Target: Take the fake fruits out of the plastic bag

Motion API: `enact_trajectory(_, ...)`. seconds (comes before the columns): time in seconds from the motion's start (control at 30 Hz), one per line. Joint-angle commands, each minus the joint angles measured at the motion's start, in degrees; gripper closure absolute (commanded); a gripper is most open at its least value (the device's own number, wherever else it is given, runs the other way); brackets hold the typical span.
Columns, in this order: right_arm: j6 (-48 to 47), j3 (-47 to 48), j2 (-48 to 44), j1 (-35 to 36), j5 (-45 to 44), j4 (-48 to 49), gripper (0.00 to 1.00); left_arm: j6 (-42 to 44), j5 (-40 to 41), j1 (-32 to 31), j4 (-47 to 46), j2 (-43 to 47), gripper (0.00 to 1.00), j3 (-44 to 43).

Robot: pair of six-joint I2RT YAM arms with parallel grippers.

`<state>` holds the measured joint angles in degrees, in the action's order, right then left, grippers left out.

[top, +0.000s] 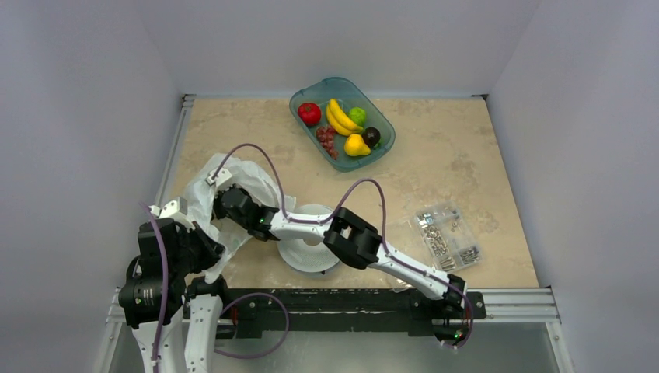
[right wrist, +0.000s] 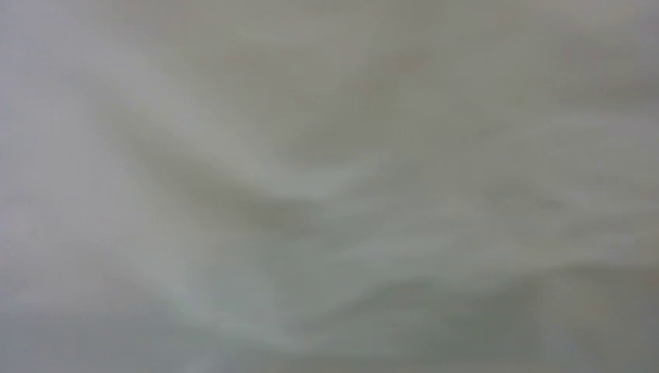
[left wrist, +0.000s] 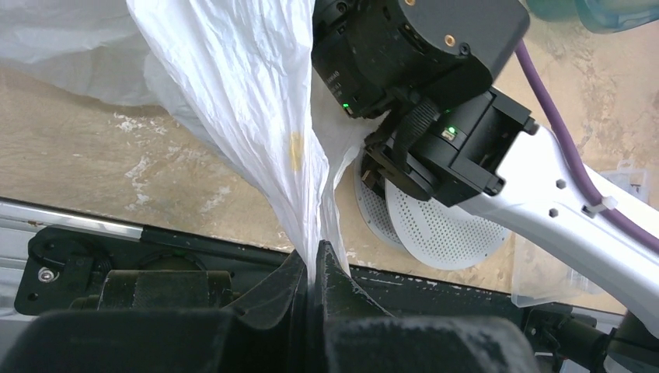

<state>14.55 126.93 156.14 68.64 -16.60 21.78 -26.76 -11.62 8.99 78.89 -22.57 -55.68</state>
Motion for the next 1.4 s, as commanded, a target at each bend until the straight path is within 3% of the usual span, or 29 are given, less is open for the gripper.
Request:
enact_trajectory(0.0,1.3,9.5,3.7,-1.1,-1.1,-4.3,0.42,0.8,-1.6,0.5,-0.3,0.1,1.0,-0.1)
enact_trajectory(0.1,3.4,11.4,4.6,-1.6,-4.2,-5.6,0.55,0.7,-1.6,0.5,0.0,0.5,1.0,-0.1)
enact_trajectory(0.37,5.1,2.1,-3.0,-4.2,-11.8,-3.8,0.8,0.5,-1.4,0.5,-0.6,0.3,1.0,0.3)
enact_trajectory(0.6,3.5,-13.3,-14.7,-7.0,-14.9,2.6,0.9,0.9,-3.7,0.5,-1.7,-0.4,1.0,1.3)
enact_trajectory(0.73,1.6,-23.0,-21.6,-7.2,-17.2,7.3,0.92,1.8,-11.4,0.5,-4.0,-2.8,1.0,3.5)
enact_trajectory(0.83,1.7,-27.2,-24.9,-7.1,-22.6,5.9,0.95,2.6,-15.1,0.4,-4.7,-4.7,1.0,4.1)
enact_trajectory(0.97,6.1,-31.3,-29.8,-7.0,-39.0,-1.9,1.0,4.1,-12.2,-0.2,-3.1,-4.7,1.0,1.7)
enact_trajectory(1.03,9.9,-35.1,-33.3,-6.8,-42.7,-4.9,1.0,4.4,-9.9,-0.5,-1.8,-4.9,1.0,0.2)
enact_trajectory(1.13,15.6,-40.9,-40.0,-6.5,-40.1,-11.1,1.0,3.6,-6.8,-0.6,-0.3,-4.1,1.0,-1.3)
enact_trajectory(1.17,12.1,-44.1,-41.8,-6.0,-34.2,-7.6,1.0,3.3,-5.9,-0.6,-0.1,-3.1,1.0,-1.4)
enact_trajectory(1.23,3.7,-49.7,-43.9,-5.1,-18.0,3.7,0.88,3.1,-5.4,-0.6,-0.5,-2.1,1.0,-1.0)
enact_trajectory(1.37,1.5,-48.5,-40.9,-3.6,-2.0,6.1,0.74,2.9,-7.5,-0.6,-0.4,-1.9,1.0,-0.4)
